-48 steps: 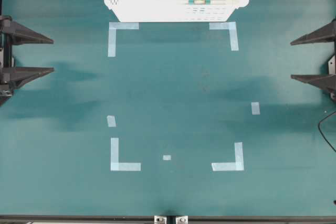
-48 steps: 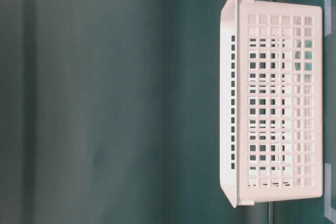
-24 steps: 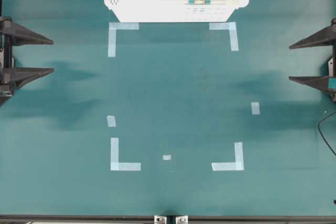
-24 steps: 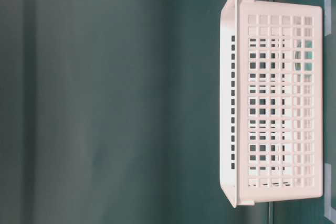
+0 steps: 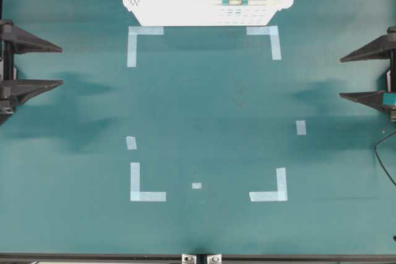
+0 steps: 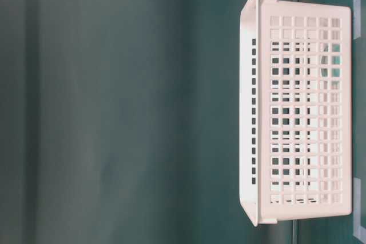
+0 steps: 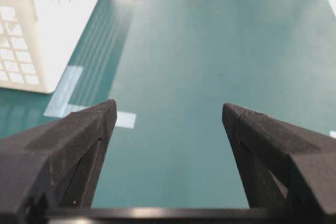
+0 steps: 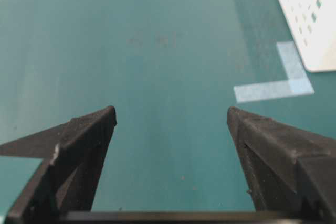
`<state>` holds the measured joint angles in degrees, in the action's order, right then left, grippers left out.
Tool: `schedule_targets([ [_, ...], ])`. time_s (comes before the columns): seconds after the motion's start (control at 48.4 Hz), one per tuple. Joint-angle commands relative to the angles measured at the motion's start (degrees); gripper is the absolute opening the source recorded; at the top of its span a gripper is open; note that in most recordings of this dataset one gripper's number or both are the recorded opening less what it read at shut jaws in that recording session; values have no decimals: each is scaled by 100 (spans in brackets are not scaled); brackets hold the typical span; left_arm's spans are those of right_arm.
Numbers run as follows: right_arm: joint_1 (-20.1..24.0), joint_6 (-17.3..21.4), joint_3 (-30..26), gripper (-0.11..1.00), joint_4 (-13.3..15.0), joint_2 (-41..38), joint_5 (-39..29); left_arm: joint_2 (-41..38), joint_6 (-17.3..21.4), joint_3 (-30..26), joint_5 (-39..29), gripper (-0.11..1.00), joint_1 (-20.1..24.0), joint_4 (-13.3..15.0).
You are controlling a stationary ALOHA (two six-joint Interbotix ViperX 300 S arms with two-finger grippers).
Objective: Put the tape into the white basket.
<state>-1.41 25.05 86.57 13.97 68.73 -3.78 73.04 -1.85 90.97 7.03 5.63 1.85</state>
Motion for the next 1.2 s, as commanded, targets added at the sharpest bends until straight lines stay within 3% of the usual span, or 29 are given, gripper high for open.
schedule_targets([
  [0.0,0,0,18,92,18,-79,229,176,18,-26,-62,35,26,-18],
  [0.372,0,-44,246,93,53,141,536,940,53,105,-378,35,26,-26],
  [0.599,0,9,492,93,554,272,1055,888,-9,97,-360,35,26,-26],
  [1.177,0,9,527,93,563,246,1187,888,9,35,-571,35,26,-18],
])
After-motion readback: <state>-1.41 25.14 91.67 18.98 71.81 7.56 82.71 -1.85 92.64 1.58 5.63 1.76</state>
